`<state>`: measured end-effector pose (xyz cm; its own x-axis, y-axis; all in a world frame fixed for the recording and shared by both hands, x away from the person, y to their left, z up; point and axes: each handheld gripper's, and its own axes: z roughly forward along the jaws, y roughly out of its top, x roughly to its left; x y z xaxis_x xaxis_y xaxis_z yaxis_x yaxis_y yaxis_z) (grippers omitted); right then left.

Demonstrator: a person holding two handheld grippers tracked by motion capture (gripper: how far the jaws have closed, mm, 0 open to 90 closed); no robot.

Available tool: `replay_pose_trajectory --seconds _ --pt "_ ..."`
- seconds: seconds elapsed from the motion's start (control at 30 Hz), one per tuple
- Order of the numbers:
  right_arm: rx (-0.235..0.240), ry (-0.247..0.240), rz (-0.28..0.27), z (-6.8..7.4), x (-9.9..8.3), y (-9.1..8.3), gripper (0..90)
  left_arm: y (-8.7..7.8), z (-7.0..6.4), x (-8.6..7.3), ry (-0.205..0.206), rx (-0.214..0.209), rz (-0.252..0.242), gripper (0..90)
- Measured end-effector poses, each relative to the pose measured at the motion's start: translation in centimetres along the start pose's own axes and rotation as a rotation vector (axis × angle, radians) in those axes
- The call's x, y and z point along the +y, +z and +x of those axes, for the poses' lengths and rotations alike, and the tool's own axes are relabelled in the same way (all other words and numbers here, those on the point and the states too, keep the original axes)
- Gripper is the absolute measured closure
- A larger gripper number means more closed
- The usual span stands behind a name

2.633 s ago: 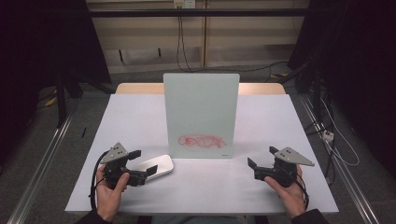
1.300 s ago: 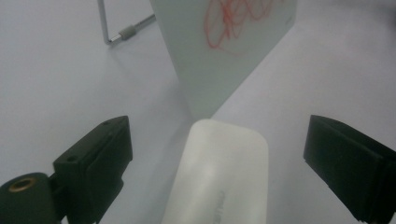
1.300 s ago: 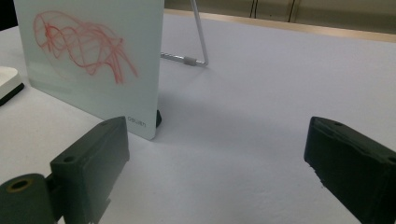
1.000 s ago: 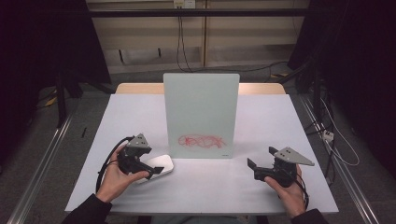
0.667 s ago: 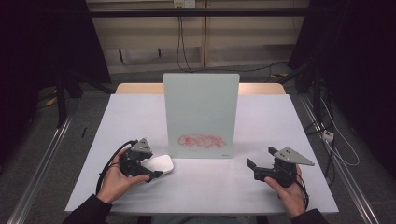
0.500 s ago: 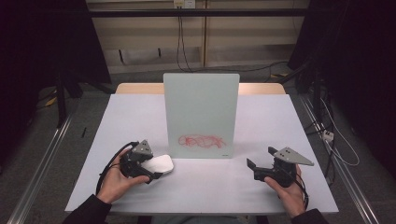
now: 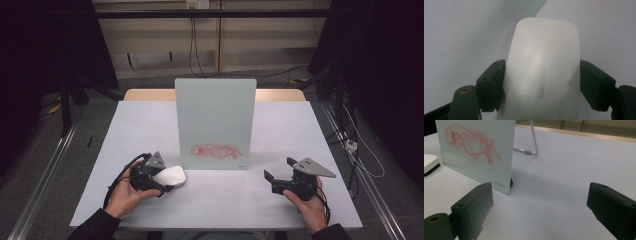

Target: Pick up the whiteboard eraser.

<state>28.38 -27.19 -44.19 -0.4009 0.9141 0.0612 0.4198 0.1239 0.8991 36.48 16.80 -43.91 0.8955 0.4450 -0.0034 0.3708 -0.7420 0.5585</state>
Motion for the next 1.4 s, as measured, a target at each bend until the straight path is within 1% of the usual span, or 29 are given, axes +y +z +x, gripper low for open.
replay_pose_trajectory --seconds 0.1,0.13,0.17,0.2,0.23,0.27,0.3,0.33,0.53,0.57,0.63,0.67,0.7,0.77,0.83,0.9,1.03,1.13,1.17,1.23,1.27,1.3,1.4 --pt "0.001 -0.001 0.002 0.0 0.0 0.0 6.7 -0.1 -0.1 0.0 0.008 0.012 0.0 28.1" --pt "0.001 -0.002 0.002 0.0 0.0 0.0 6.7 -0.1 0.0 0.1 0.029 0.011 0.007 29.5" --pt "0.001 -0.001 0.001 0.0 0.0 0.0 6.7 -0.1 0.0 0.0 0.02 0.013 -0.002 30.0" --pt "0.0 -0.001 0.0 0.0 0.0 0.0 6.5 0.0 -0.2 -0.1 -0.013 0.013 -0.029 30.4" --pt "0.003 -0.001 -0.001 0.0 0.0 0.0 6.5 -0.1 -0.1 0.0 0.01 0.012 -0.012 30.5" --pt "0.004 -0.002 0.0 0.1 0.0 0.0 6.5 -0.1 0.0 0.0 0.018 0.016 -0.004 30.6" --pt "0.004 -0.006 -0.001 0.1 0.0 0.0 6.6 -0.1 -0.1 0.0 0.01 0.013 -0.01 30.7" --pt "0.006 -0.005 0.0 0.1 0.0 0.0 6.5 -0.1 -0.1 0.0 0.02 0.015 -0.006 30.8" --pt "0.003 -0.002 0.002 0.1 0.0 0.0 6.5 -0.2 -0.1 0.0 0.017 0.024 -0.006 31.0" --pt "0.004 -0.001 0.001 0.1 0.0 0.0 6.5 -0.2 0.0 0.0 0.012 0.018 -0.007 31.0" --pt "0.003 -0.002 0.0 0.1 0.0 0.0 6.5 -0.3 -0.1 -0.1 -0.003 0.026 -0.023 31.0" --pt "0.004 -0.001 0.001 0.1 0.0 0.0 6.5 -0.4 0.0 -0.1 0.01 0.019 -0.015 31.0" --pt "0.004 -0.001 0.0 0.1 0.0 0.0 6.5 -0.5 0.0 -0.1 0.006 0.026 -0.023 31.0" --pt "0.003 0.0 0.0 0.0 0.0 0.0 6.5 -0.6 0.0 -0.1 -0.002 0.017 -0.029 31.0" --pt "0.001 -0.001 0.0 0.0 0.0 0.0 6.5 -0.7 -0.1 -0.2 -0.008 0.021 -0.042 31.0" --pt "0.0 0.002 -0.002 0.0 0.0 0.0 6.4 -0.8 -0.2 -0.2 -0.008 0.019 -0.041 31.0" --pt "0.0 0.0 -0.001 0.0 0.0 0.0 6.5 -1.2 -0.3 -0.2 -0.021 0.017 -0.071 31.0" --pt "0.0 0.003 -0.002 0.0 0.0 0.0 6.4 -1.4 -0.5 -0.3 -0.035 0.025 -0.097 31.0" --pt "0.0 0.003 -0.002 0.0 0.0 0.0 6.5 -1.5 -0.5 -0.4 -0.034 0.031 -0.101 31.0" --pt "0.0 0.002 0.0 0.0 0.0 0.1 6.5 -1.7 -0.6 -0.5 -0.035 0.03 -0.124 31.1" --pt "0.0 0.002 0.0 0.0 0.0 0.1 6.5 -1.8 -0.6 -0.6 -0.03 0.03 -0.123 31.0" --pt "0.001 0.003 0.0 0.0 0.0 0.1 6.5 -1.9 -0.7 -0.6 -0.033 0.03 -0.133 31.1" --pt "0.001 0.003 0.0 0.0 0.1 0.1 6.5 -2.2 -0.8 -0.6 -0.029 0.044 -0.159 31.0"
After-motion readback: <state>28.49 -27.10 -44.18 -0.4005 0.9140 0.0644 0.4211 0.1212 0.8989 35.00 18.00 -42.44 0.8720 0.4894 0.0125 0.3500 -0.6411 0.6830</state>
